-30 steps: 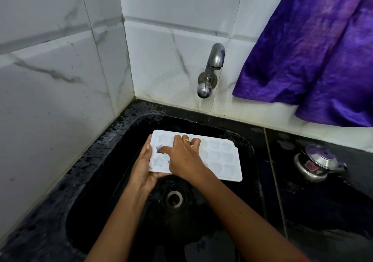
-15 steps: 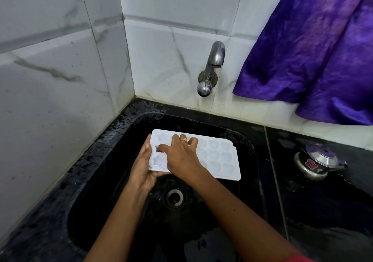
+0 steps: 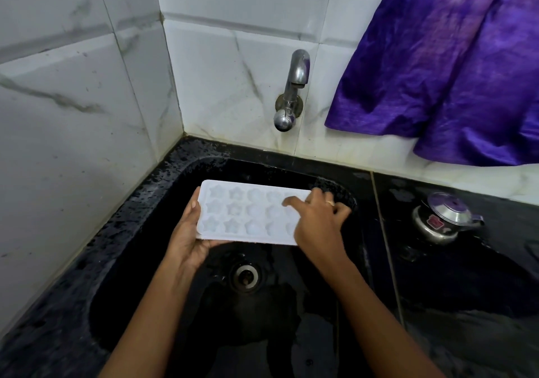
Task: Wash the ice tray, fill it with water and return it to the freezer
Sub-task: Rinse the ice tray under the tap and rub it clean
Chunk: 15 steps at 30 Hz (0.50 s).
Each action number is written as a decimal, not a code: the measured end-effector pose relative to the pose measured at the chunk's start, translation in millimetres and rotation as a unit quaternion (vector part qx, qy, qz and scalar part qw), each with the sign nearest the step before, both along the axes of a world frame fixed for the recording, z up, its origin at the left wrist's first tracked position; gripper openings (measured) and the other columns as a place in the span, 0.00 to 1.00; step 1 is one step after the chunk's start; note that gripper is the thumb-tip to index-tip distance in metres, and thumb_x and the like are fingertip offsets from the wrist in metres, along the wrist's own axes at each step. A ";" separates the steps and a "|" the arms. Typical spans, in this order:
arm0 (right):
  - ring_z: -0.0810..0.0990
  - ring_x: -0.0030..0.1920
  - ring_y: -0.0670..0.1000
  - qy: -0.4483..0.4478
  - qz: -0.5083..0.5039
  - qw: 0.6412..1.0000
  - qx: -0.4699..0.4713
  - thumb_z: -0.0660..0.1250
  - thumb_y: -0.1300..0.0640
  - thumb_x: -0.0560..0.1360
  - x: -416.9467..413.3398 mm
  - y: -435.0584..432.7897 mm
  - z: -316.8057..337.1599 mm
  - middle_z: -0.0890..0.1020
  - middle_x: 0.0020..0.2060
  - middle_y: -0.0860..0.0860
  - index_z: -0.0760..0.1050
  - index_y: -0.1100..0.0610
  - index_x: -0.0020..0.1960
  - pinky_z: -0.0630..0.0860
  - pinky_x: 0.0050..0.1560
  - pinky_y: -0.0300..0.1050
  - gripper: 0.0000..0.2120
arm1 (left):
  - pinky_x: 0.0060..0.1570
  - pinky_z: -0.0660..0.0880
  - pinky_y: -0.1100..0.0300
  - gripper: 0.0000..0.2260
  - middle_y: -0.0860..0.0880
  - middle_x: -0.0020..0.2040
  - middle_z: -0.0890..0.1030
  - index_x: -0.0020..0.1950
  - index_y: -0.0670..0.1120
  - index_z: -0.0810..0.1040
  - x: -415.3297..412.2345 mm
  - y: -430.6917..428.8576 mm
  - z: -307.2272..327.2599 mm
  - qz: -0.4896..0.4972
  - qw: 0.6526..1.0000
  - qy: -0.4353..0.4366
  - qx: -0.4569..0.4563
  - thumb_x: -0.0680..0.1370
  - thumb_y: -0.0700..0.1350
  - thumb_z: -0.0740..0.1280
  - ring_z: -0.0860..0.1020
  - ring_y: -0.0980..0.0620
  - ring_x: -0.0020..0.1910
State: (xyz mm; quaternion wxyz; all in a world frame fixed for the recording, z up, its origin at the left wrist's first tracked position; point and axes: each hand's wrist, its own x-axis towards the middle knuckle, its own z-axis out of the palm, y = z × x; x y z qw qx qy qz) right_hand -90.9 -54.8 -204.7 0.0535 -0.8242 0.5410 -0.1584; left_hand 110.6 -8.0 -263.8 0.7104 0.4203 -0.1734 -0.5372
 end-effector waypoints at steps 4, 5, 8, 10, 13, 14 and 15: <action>0.65 0.54 0.53 0.001 -0.068 0.997 -0.019 0.58 0.74 0.66 -41.3 7.3 -11.2 0.64 0.45 0.49 0.79 0.46 0.55 0.44 0.47 0.44 0.28 | 0.31 0.80 0.47 0.17 0.50 0.55 0.81 0.71 0.51 0.68 2.3 2.5 3.5 0.002 1.000 -0.010 0.007 0.82 0.49 0.52 0.83 0.49 0.47; 0.65 0.54 0.53 0.007 -0.069 0.998 -0.012 0.58 0.73 0.67 -46.5 9.4 -13.0 0.64 0.45 0.49 0.79 0.46 0.54 0.44 0.47 0.44 0.28 | 0.30 0.80 0.48 0.17 0.50 0.54 0.82 0.70 0.51 0.69 1.5 2.6 4.5 0.004 1.000 -0.012 0.010 0.82 0.49 0.53 0.83 0.49 0.47; 0.64 0.56 0.52 0.039 -0.053 0.998 0.020 0.57 0.71 0.70 -52.1 15.1 -16.3 0.62 0.46 0.48 0.76 0.43 0.58 0.47 0.48 0.46 0.29 | 0.30 0.79 0.50 0.15 0.51 0.51 0.83 0.67 0.51 0.71 -3.0 4.3 8.5 0.002 1.000 -0.014 0.017 0.81 0.49 0.56 0.84 0.50 0.45; 0.63 0.56 0.51 0.040 -0.044 0.998 0.029 0.57 0.70 0.71 -51.6 16.9 -18.0 0.62 0.47 0.47 0.74 0.41 0.61 0.47 0.48 0.45 0.29 | 0.31 0.80 0.49 0.18 0.49 0.55 0.81 0.67 0.51 0.71 -5.5 5.2 10.7 -0.011 1.000 -0.017 0.013 0.77 0.50 0.61 0.83 0.49 0.46; 0.63 0.57 0.51 0.041 -0.030 0.998 0.036 0.57 0.69 0.72 -51.8 17.7 -20.5 0.62 0.47 0.47 0.74 0.41 0.61 0.47 0.49 0.46 0.28 | 0.33 0.80 0.48 0.19 0.48 0.58 0.80 0.65 0.51 0.72 -7.4 6.2 9.8 -0.019 1.000 -0.018 0.012 0.75 0.50 0.63 0.83 0.48 0.49; 0.63 0.58 0.51 0.045 -0.028 0.998 0.038 0.57 0.69 0.72 -52.1 17.5 -20.8 0.62 0.47 0.48 0.75 0.42 0.60 0.47 0.49 0.47 0.27 | 0.33 0.80 0.48 0.18 0.48 0.57 0.80 0.65 0.51 0.72 -7.7 6.4 9.5 -0.018 1.000 -0.013 0.012 0.75 0.50 0.62 0.83 0.48 0.49; 0.63 0.58 0.52 0.046 -0.028 0.998 0.039 0.57 0.69 0.72 -52.8 17.7 -21.1 0.62 0.47 0.48 0.75 0.43 0.59 0.48 0.50 0.47 0.26 | 0.33 0.80 0.48 0.17 0.49 0.56 0.81 0.64 0.51 0.72 -7.6 6.3 7.8 -0.016 1.000 -0.009 0.014 0.75 0.50 0.62 0.83 0.48 0.49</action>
